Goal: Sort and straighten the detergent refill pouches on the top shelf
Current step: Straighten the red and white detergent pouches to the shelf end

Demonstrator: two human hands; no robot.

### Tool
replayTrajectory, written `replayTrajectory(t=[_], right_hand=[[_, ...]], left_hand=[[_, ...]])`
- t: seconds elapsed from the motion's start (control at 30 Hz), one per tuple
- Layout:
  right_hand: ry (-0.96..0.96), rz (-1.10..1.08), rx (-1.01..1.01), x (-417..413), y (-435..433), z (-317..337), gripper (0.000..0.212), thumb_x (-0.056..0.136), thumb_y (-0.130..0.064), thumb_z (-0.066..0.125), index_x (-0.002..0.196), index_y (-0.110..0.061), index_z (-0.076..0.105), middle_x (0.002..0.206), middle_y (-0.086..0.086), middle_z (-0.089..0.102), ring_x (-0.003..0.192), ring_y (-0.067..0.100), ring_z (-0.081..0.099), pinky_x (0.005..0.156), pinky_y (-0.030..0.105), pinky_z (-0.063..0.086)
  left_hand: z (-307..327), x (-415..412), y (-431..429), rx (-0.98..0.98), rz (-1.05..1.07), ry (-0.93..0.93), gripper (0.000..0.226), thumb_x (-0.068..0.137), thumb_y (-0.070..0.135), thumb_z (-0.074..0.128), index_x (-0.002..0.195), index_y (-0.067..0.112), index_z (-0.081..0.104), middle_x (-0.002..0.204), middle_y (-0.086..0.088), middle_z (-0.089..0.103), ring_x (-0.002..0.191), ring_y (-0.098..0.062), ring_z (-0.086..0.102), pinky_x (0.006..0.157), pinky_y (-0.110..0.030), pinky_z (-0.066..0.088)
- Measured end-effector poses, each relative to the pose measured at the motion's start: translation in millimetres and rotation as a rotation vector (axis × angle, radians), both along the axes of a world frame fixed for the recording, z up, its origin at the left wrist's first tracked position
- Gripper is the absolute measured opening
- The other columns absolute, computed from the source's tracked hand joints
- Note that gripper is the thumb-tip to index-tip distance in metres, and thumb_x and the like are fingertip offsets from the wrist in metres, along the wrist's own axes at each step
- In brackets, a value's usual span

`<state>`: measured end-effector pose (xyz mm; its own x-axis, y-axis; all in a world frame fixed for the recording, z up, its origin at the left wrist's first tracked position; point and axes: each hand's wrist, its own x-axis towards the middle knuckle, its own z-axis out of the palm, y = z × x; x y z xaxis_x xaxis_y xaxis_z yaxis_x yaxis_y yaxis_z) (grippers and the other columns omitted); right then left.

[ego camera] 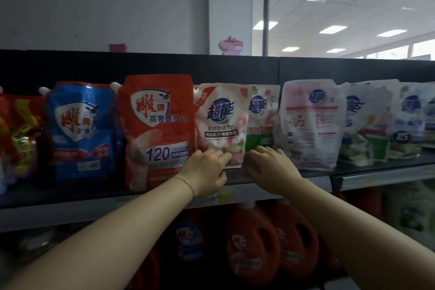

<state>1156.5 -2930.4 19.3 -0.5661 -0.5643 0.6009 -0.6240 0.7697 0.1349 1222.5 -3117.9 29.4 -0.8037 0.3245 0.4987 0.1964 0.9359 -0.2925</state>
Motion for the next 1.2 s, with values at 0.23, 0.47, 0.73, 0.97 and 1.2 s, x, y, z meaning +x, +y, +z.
replayTrajectory(t=[0.23,0.47,0.73,0.97,1.2], right_hand=[[-0.053,0.004,-0.019,-58,73,10,0.018,0.094,-0.036,0.046,0.099,-0.021,0.056,0.102,-0.003,0.056,0.096,0.018,0.053,0.082,0.030,0.036],[-0.129,-0.104,-0.082,-111,144,2,0.028,0.094,-0.035,0.048,0.072,-0.018,0.052,0.074,0.001,0.058,0.065,0.021,0.054,0.055,0.028,0.037],[-0.376,-0.432,-0.347,-147,200,-6,0.071,0.076,-0.085,0.037,0.071,-0.016,0.056,0.068,-0.001,0.060,0.063,0.017,0.059,0.061,0.031,0.049],[-0.692,-0.070,-0.790,-176,196,-16,0.058,0.071,-0.062,0.071,0.106,-0.017,0.065,0.100,0.001,0.071,0.075,0.010,0.063,0.063,0.025,0.054],[-0.433,-0.173,-0.623,-164,183,-10,0.058,0.065,-0.074,0.067,0.082,-0.018,0.069,0.073,-0.004,0.068,0.063,0.011,0.063,0.050,0.025,0.048]], left_hand=[[7,-62,73,0.160,0.014,-0.085,0.030,0.092,0.034,0.048,0.120,0.022,0.048,0.117,0.001,0.055,0.111,-0.019,0.050,0.090,-0.035,0.040],[-7,-118,144,0.194,0.036,-0.162,0.042,0.097,0.047,0.038,0.131,0.022,0.040,0.122,0.000,0.050,0.113,-0.020,0.046,0.096,-0.041,0.039],[-41,-153,165,0.288,0.082,-0.207,0.052,0.100,0.047,0.028,0.146,0.024,0.029,0.131,0.001,0.047,0.121,-0.020,0.042,0.097,-0.040,0.037],[-41,-154,163,0.393,0.118,-0.208,0.055,0.095,0.056,0.034,0.141,0.026,0.034,0.135,0.004,0.046,0.124,-0.017,0.042,0.099,-0.041,0.038],[-36,-148,162,0.676,0.031,-0.206,0.081,0.069,0.076,0.060,0.135,0.038,0.031,0.140,0.012,0.043,0.125,-0.013,0.045,0.102,-0.039,0.043]])
